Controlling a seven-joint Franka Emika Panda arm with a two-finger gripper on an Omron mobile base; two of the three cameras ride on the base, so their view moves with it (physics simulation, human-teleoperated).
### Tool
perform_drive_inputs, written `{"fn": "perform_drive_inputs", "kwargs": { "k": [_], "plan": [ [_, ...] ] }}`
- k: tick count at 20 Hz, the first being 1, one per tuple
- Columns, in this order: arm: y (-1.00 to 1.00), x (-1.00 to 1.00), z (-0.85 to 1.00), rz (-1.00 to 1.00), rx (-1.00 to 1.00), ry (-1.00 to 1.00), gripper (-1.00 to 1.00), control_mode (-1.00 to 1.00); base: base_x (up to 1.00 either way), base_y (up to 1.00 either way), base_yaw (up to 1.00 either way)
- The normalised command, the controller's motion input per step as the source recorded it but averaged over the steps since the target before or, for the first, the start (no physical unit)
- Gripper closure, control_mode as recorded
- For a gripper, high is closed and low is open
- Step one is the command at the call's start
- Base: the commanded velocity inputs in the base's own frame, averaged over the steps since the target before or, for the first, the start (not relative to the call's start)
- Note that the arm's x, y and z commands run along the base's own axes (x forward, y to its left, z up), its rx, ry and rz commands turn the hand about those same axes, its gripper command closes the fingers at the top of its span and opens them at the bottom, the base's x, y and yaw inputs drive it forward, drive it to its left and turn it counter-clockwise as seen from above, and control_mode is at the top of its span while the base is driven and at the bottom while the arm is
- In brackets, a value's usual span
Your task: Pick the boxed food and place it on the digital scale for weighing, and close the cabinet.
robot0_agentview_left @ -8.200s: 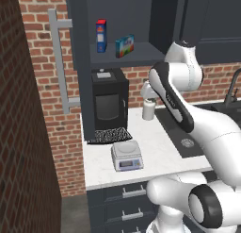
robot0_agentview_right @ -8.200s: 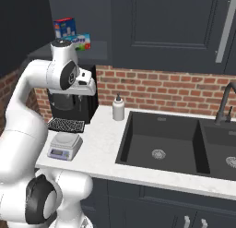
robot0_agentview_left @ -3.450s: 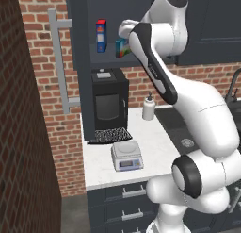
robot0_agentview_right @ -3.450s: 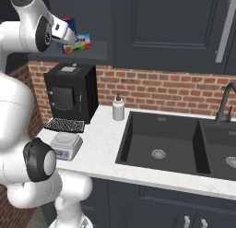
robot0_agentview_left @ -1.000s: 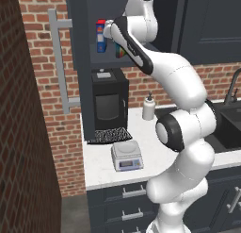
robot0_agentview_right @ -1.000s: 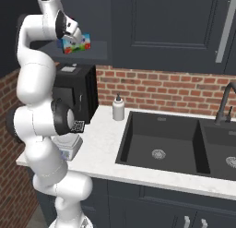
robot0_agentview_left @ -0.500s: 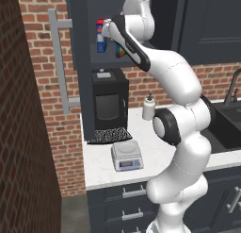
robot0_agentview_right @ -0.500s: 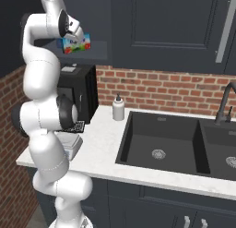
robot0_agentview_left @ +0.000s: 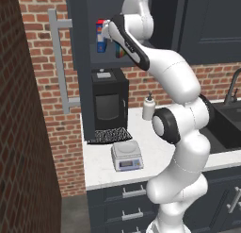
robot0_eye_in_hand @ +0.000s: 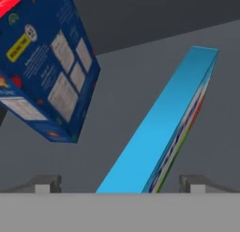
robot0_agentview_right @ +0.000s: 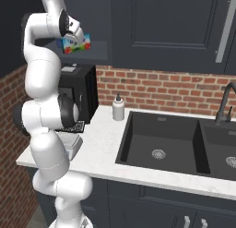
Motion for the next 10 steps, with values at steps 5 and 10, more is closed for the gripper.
{"fn": "perform_drive_inputs", "kwargs": {
  "k": [5, 10],
  "plan": [
    [0.04, 0.0, -0.47, 0.0, 0.0, 0.0, -1.0, -1.0, 0.0, 0.0, 0.0],
    [0.01, 0.0, -0.41, 0.0, 0.0, 0.0, -1.0, -1.0, 0.0, 0.0, 0.0]
  ]
}}
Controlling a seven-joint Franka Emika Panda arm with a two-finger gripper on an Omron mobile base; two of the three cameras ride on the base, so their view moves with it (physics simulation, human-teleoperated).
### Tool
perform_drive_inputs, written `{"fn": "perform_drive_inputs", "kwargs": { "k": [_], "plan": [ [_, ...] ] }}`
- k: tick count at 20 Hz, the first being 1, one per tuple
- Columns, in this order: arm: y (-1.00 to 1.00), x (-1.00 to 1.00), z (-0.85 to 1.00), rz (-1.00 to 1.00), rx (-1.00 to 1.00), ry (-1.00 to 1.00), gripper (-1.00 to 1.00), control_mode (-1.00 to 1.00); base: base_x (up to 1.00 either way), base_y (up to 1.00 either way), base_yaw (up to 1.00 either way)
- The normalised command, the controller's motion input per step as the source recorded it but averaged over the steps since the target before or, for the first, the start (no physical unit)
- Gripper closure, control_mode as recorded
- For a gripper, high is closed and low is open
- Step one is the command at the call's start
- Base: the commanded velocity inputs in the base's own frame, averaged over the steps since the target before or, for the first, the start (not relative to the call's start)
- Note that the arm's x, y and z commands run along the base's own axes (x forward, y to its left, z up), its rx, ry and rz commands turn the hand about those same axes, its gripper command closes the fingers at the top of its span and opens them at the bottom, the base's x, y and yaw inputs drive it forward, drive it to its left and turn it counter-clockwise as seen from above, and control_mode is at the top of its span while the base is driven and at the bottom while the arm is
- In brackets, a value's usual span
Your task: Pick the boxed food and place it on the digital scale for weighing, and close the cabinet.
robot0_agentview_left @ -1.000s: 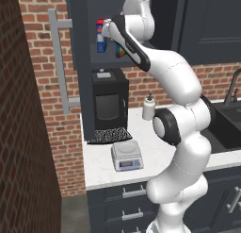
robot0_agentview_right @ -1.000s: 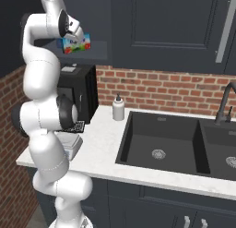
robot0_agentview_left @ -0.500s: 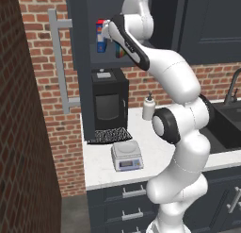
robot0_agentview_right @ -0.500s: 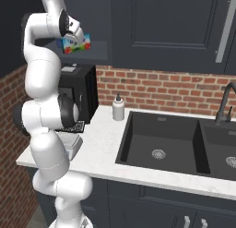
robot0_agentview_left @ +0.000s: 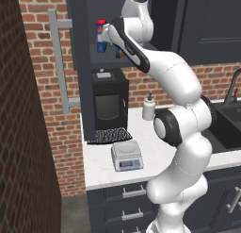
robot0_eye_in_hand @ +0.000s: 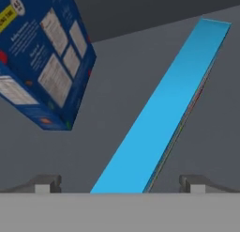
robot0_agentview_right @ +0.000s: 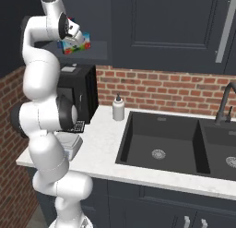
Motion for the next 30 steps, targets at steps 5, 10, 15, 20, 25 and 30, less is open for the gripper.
{"fn": "perform_drive_inputs", "kwargs": {
  "k": [5, 10, 15, 20, 25, 30],
  "plan": [
    [0.0, 0.0, -0.26, 0.0, 0.0, 0.0, 1.0, -1.0, 0.0, 0.0, 0.0],
    [0.0, 0.0, -0.23, 0.0, 0.0, 0.0, 1.0, -1.0, 0.0, 0.0, 0.0],
    [0.0, 0.0, -0.21, 0.0, 0.0, 0.0, 1.0, -1.0, 0.0, 0.0, 0.0],
    [0.05, -0.27, -0.05, 0.0, -0.01, -0.13, 1.0, -1.0, 0.0, 0.0, 0.0],
    [0.31, -0.89, 0.0, 0.0, -0.04, -0.23, 1.0, -1.0, 0.0, 0.0, 0.0],
    [0.13, -1.0, 0.0, 0.0, -0.03, -0.31, 1.0, -1.0, 0.0, 0.0, 0.0]
  ]
}}
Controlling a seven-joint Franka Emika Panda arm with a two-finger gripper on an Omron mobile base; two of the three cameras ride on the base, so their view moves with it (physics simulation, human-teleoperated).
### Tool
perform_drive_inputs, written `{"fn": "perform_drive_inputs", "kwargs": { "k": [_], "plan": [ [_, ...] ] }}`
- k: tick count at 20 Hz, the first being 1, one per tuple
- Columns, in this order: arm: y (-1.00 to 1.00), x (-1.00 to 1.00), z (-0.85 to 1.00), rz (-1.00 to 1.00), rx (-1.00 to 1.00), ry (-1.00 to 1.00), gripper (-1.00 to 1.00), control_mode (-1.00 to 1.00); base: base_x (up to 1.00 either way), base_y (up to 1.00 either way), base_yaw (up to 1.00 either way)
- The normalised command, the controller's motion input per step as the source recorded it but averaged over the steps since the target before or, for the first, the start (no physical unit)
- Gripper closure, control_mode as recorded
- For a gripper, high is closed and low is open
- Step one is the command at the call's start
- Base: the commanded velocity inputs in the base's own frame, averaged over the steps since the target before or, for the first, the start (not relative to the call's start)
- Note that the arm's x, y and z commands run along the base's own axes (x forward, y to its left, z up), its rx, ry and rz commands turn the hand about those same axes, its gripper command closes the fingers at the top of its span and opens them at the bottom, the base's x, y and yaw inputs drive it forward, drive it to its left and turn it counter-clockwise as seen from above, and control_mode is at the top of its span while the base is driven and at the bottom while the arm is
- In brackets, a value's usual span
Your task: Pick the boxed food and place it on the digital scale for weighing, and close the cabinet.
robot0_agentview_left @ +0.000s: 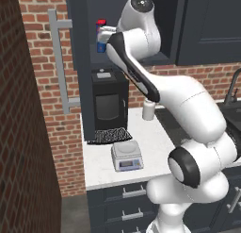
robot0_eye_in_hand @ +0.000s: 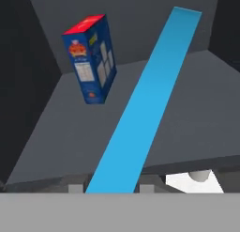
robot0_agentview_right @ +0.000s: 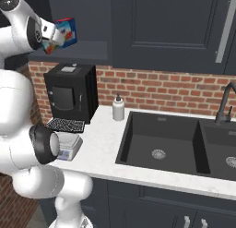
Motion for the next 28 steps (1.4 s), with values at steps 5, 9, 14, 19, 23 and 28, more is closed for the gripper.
{"fn": "perform_drive_inputs", "kwargs": {
  "k": [5, 9, 14, 19, 23, 28],
  "plan": [
    [0.0, -1.0, 0.22, 0.0, 0.0, -0.18, 1.0, -1.0, 0.0, 0.0, 0.0],
    [-0.11, -1.0, 0.59, 0.09, 0.0, 0.02, 1.0, -1.0, 0.0, 0.0, 0.0],
    [-0.26, -1.0, 0.54, 0.16, 0.0, 0.06, 1.0, -1.0, 0.0, 0.0, 0.0],
    [-0.28, -1.0, 0.23, 0.18, 0.0, 0.03, 1.0, -1.0, 0.0, 0.0, 0.0],
    [-0.34, -1.0, -0.01, 0.2, 0.0, 0.0, 1.0, -1.0, 0.0, 0.0, 0.0],
    [-0.58, -0.99, -0.24, 0.2, -0.01, 0.0, 1.0, -1.0, 0.0, 0.0, 0.0]
  ]
}}
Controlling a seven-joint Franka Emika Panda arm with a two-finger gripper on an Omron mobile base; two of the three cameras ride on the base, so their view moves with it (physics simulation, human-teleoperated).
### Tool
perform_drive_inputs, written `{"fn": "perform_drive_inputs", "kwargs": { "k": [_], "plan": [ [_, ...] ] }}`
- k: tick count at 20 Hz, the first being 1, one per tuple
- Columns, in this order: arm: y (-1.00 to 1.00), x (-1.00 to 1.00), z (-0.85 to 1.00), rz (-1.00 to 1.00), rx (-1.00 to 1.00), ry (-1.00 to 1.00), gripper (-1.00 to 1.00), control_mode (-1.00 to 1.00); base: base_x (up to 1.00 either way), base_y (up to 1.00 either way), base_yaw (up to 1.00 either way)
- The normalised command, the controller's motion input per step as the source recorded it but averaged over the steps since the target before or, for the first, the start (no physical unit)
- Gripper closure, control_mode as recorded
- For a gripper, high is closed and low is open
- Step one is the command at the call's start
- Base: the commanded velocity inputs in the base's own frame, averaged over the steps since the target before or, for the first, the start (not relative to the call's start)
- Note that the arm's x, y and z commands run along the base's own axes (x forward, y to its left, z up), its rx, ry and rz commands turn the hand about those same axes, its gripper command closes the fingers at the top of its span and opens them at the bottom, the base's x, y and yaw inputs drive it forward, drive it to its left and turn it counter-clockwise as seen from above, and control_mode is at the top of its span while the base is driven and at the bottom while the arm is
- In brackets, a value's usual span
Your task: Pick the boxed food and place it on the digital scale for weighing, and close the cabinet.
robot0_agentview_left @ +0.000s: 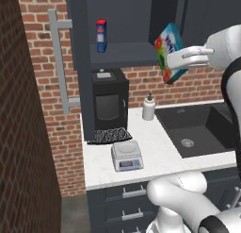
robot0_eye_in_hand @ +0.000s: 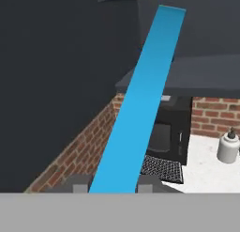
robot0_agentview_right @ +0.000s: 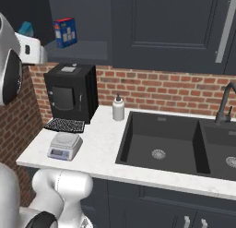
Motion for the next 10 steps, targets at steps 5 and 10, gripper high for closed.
{"fn": "perform_drive_inputs", "kwargs": {
  "k": [5, 10],
  "plan": [
    [-0.69, -0.65, -0.5, 0.25, -0.12, 0.0, 1.0, -1.0, 0.0, 0.0, 0.0],
    [-0.51, -0.19, -0.56, 0.32, -0.17, 0.07, 1.0, -1.0, 0.0, 0.0, 0.0]
  ]
}}
